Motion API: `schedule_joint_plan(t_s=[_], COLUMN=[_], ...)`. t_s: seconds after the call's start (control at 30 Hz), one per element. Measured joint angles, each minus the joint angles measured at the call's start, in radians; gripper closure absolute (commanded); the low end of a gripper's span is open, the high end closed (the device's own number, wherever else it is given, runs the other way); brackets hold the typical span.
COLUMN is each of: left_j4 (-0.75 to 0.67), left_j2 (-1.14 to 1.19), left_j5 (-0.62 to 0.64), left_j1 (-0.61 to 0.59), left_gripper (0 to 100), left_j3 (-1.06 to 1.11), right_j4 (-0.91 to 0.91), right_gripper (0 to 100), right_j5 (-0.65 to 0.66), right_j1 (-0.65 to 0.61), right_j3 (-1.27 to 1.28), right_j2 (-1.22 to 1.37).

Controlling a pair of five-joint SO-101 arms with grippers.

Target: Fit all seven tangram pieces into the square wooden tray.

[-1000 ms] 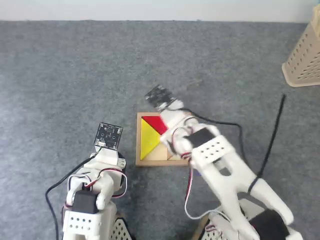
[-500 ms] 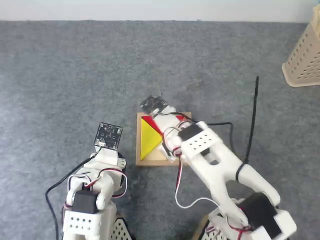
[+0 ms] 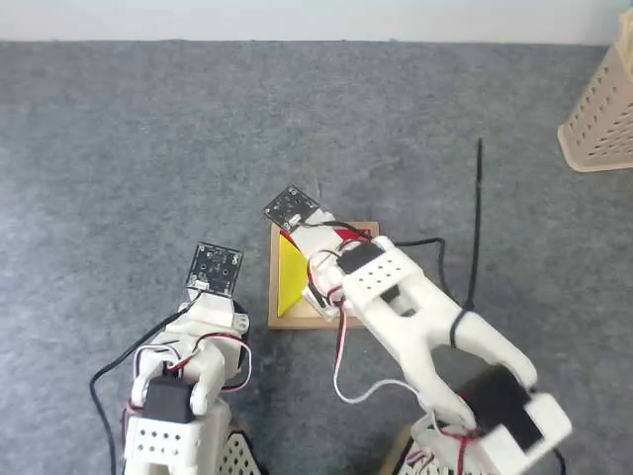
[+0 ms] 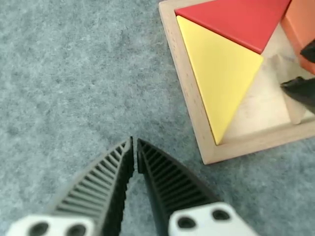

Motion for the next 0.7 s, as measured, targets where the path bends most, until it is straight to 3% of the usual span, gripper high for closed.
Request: schedule_joint_plan(t_s=[0.27,0.5,0.7], left_j4=[0.0,0.0,0.0], left_j2=[0.0,0.0,0.0], left_j5=[0.0,0.0,0.0], left_j1=[-0.002,-0.002,-0.002], left_gripper=[99,99,99], left_j3=[0.0,0.0,0.0], right_j4=[0.0,0.018,0.02], right_gripper=[85.3,99.5,99.1], right_j5=[0.0,0.0,-0.002], right_j1=[0.0,0.008,0.049], right_j3=[-0.091,-0.1,-0.103], right_j2=[0.141,0.146,0.146])
